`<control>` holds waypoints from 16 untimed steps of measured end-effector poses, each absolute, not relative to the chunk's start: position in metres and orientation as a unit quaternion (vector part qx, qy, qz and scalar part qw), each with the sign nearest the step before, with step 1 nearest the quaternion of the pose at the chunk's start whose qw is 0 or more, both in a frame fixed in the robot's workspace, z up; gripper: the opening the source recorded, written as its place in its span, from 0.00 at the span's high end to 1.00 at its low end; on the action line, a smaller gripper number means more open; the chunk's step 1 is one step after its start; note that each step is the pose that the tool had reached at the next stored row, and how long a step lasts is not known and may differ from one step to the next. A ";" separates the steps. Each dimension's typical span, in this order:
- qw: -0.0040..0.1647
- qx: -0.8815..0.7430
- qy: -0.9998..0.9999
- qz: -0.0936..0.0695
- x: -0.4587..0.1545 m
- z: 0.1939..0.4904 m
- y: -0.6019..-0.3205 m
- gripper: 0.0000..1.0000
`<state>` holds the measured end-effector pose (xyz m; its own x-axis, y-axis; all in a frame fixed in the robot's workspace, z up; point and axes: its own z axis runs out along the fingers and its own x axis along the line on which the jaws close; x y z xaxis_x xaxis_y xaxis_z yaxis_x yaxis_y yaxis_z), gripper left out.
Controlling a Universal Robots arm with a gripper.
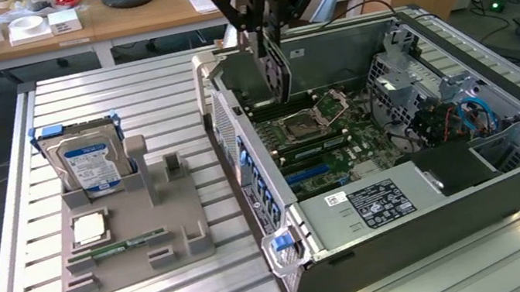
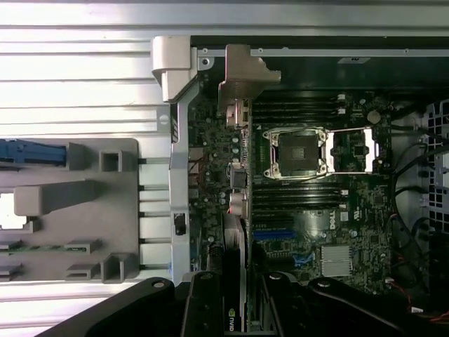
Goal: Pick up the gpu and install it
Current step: 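Pick up the gpu and move the gpu toward the slot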
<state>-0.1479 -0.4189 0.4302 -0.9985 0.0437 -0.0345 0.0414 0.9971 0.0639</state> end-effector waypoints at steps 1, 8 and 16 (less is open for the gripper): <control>0.018 0.021 0.999 0.032 -0.146 0.430 -0.419 0.74; 0.018 0.021 0.999 0.032 -0.135 0.430 -0.417 0.74; 0.018 0.021 0.999 0.032 -0.121 0.430 -0.415 0.74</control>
